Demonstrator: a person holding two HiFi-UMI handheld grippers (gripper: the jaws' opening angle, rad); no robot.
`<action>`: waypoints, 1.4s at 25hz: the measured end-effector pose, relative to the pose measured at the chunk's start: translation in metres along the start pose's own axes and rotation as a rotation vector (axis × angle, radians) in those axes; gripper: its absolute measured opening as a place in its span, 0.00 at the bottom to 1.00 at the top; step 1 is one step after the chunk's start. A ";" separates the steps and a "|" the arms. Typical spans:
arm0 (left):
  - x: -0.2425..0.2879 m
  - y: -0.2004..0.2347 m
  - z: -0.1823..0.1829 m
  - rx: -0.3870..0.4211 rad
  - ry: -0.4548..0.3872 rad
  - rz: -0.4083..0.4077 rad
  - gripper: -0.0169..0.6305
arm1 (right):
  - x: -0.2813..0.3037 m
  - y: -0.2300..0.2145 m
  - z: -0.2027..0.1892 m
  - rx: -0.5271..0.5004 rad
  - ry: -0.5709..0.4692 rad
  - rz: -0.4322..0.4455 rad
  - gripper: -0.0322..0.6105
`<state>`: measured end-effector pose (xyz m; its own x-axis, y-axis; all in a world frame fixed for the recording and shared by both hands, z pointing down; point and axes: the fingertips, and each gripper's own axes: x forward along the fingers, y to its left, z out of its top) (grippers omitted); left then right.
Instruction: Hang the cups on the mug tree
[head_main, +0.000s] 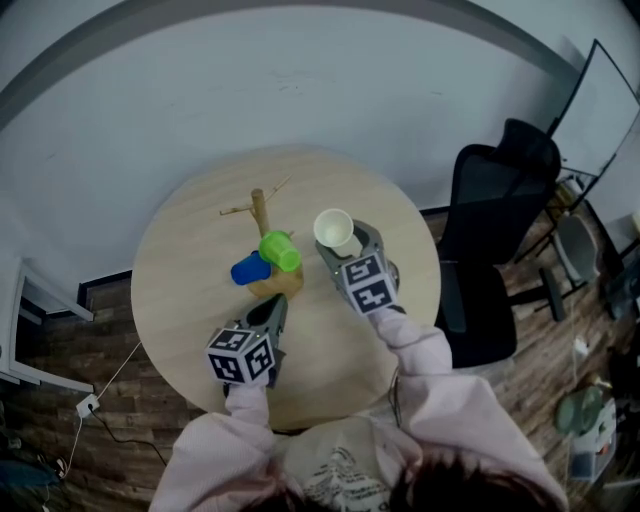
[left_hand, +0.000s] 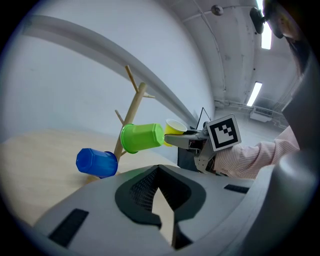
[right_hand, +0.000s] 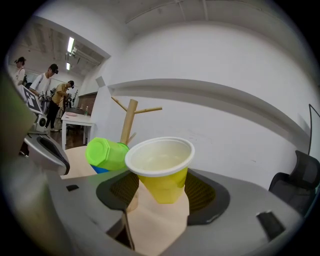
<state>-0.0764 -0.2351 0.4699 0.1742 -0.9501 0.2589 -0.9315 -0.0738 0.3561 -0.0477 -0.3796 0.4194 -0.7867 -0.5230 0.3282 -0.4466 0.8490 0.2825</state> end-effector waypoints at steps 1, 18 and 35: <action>-0.001 0.001 0.001 -0.002 -0.006 0.004 0.03 | 0.001 0.000 0.003 -0.005 -0.001 0.004 0.48; -0.018 0.011 0.020 -0.006 -0.087 0.057 0.03 | 0.017 -0.008 0.040 -0.128 -0.002 0.013 0.48; -0.037 0.030 0.021 -0.027 -0.116 0.112 0.03 | 0.037 -0.014 0.063 -0.263 0.015 0.016 0.48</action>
<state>-0.1177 -0.2087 0.4525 0.0306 -0.9806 0.1938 -0.9340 0.0410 0.3549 -0.0973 -0.4060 0.3710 -0.7854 -0.5126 0.3469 -0.3068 0.8092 0.5011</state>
